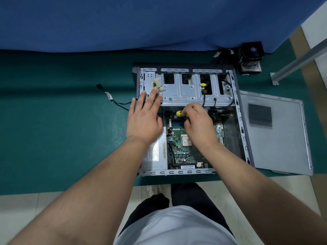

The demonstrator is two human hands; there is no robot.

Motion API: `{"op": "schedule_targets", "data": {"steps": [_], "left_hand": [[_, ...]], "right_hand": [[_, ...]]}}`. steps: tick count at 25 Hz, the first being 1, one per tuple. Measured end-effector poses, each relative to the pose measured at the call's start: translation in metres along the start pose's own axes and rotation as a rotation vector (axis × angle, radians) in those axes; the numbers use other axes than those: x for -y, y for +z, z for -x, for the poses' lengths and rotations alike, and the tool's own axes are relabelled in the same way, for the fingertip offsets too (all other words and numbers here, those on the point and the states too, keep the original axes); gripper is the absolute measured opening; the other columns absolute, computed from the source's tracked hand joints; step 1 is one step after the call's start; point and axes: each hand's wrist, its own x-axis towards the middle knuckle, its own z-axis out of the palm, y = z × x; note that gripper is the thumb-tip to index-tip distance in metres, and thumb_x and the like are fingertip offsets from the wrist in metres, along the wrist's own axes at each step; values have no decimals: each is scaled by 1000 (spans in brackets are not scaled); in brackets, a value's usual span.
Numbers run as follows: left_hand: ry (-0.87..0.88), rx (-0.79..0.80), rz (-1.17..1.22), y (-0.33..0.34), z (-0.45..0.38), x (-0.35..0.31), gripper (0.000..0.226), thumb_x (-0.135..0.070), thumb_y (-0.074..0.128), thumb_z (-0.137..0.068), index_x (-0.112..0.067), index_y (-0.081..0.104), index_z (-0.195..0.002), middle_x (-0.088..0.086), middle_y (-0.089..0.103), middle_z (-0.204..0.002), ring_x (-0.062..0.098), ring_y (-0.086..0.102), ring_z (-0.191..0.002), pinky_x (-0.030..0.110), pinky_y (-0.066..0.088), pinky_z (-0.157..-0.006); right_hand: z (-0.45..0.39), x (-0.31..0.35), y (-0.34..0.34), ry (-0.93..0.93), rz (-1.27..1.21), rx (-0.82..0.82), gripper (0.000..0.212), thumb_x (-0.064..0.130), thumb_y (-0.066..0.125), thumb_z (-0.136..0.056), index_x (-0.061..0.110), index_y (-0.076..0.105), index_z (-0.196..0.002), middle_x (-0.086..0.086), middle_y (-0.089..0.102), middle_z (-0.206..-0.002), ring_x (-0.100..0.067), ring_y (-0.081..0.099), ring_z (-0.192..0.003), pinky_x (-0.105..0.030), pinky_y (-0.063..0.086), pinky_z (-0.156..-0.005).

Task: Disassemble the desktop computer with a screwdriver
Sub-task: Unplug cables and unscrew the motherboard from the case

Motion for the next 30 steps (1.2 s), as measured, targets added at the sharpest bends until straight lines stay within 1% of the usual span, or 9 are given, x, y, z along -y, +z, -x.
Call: {"op": "schedule_targets", "data": {"steps": [3,7,12,16,21,24,27,28,30], "left_hand": [[-2,1,1,0,0,0,70,-30,44,-92,-30,27,-160,-11,7,-172,23,10,-157,50,11,-128],[0,3,2,0,0,0,71,-30,43,-92,-30,26,-160,-10,7,-172,23,10,-157,49,11,-128],[-1,-4,3,0,0,1,70,-31,44,-92,-30,27,-160,-11,6,-172,23,10,-157,49,11,-128],[-1,-9,6,1,0,1,70,-31,44,-93,-31,26,-160,-11,6,-172,22,10,-157,50,12,-128],[10,-14,29,1,0,2,69,-30,45,-92,-31,28,-159,-12,8,-171,23,12,-157,49,12,-128],[12,-15,48,1,0,1,68,-31,44,-92,-32,29,-159,-12,10,-171,23,12,-157,50,11,-128],[52,-61,39,-5,4,1,65,-30,46,-94,-31,32,-158,-10,12,-171,22,8,-158,50,9,-128],[79,-82,68,-7,6,0,63,-27,48,-96,-29,35,-157,-9,14,-171,21,9,-158,48,11,-127],[81,-91,265,-13,11,-5,56,-18,51,-99,-24,42,-154,-8,26,-168,19,19,-155,42,20,-126]], "right_hand": [[2,-1,4,50,-62,-6,23,1,61,-92,13,70,-110,-1,59,-117,-16,61,-96,-29,50,-85],[6,-3,7,100,-77,-21,27,4,59,-94,13,68,-118,-2,60,-120,-16,60,-100,-27,47,-86],[12,-7,4,105,-121,-64,24,7,61,-95,15,68,-117,1,59,-119,-10,58,-96,-25,46,-87],[15,-9,1,106,-132,-91,24,8,62,-95,15,69,-117,1,60,-118,-2,50,-95,-17,39,-85],[25,-7,-9,121,-196,-110,22,10,62,-96,17,69,-116,4,60,-118,1,52,-99,-6,35,-88],[35,-6,-23,144,-242,-141,21,11,63,-96,19,69,-114,6,61,-116,4,52,-97,1,34,-83],[46,-7,-46,206,-308,-199,18,17,65,-95,26,70,-109,11,62,-111,2,56,-94,-10,42,-81],[50,-9,-55,246,-337,-218,17,20,66,-95,29,70,-107,13,63,-108,1,57,-88,-13,44,-75],[56,-13,-72,342,-449,-241,15,24,68,-93,35,70,-102,14,66,-95,-1,55,-65,-13,40,-56]]}}
